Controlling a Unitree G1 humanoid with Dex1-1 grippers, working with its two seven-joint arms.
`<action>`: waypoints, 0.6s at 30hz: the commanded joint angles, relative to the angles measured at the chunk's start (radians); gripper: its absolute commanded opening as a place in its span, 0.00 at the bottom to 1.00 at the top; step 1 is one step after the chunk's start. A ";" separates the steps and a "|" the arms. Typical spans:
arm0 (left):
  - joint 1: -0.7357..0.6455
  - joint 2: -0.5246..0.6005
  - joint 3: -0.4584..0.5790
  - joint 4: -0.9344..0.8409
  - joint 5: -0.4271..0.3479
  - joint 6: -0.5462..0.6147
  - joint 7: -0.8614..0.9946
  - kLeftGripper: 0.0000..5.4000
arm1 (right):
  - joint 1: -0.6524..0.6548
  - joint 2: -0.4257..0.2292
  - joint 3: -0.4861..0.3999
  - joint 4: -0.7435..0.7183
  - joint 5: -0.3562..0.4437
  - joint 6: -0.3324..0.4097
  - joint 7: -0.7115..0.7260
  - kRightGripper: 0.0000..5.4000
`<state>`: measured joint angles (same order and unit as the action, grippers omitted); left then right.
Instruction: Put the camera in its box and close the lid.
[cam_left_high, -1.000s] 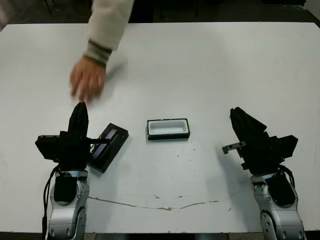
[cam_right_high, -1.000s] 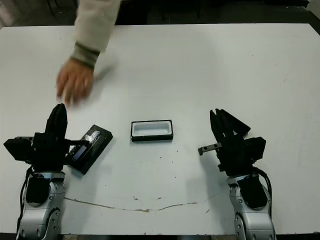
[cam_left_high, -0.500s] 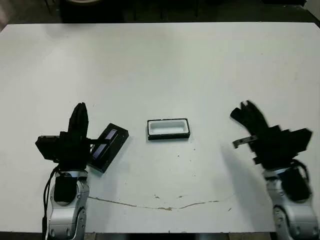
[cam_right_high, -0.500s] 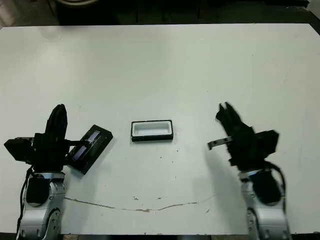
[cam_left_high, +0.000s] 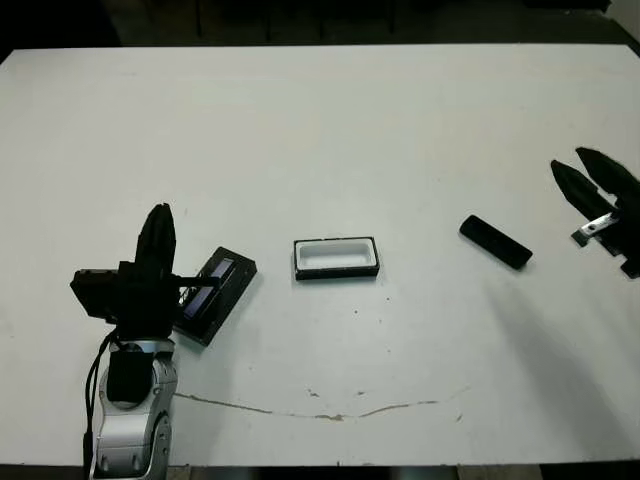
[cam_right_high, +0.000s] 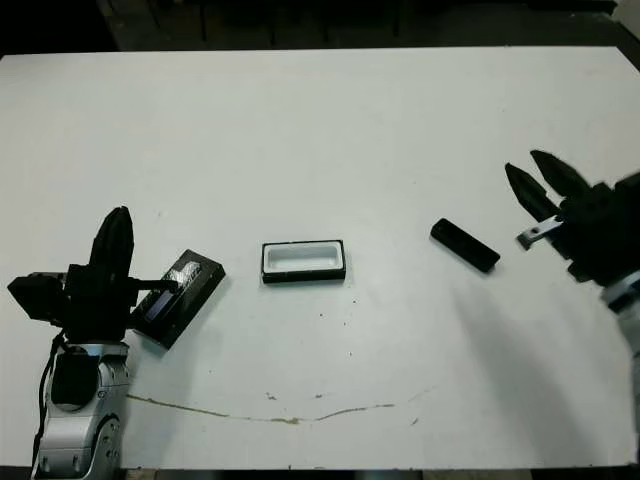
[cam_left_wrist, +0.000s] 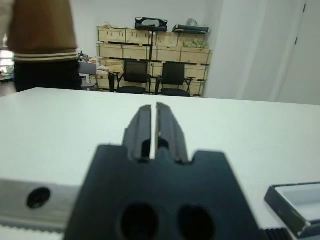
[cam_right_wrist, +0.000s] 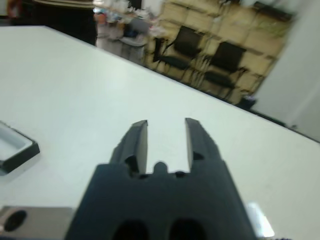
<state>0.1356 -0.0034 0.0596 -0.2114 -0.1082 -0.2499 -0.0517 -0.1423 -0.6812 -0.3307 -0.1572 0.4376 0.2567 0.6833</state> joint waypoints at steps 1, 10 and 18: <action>0.007 0.008 0.010 0.022 0.000 0.002 -0.003 0.00 | -0.025 -0.059 0.040 0.054 -0.003 0.026 0.092 0.37; 0.012 0.011 0.013 0.017 -0.001 0.002 -0.003 0.00 | -0.134 -0.078 0.142 0.257 -0.013 -0.037 0.333 0.67; 0.020 0.010 0.014 0.015 0.001 0.004 -0.001 0.00 | -0.172 -0.044 0.163 0.321 0.010 -0.015 0.388 0.93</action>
<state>0.1391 -0.0021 0.0686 -0.2034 -0.1136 -0.2586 -0.0520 -0.3147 -0.7382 -0.1787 0.1450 0.4415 0.2239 1.0607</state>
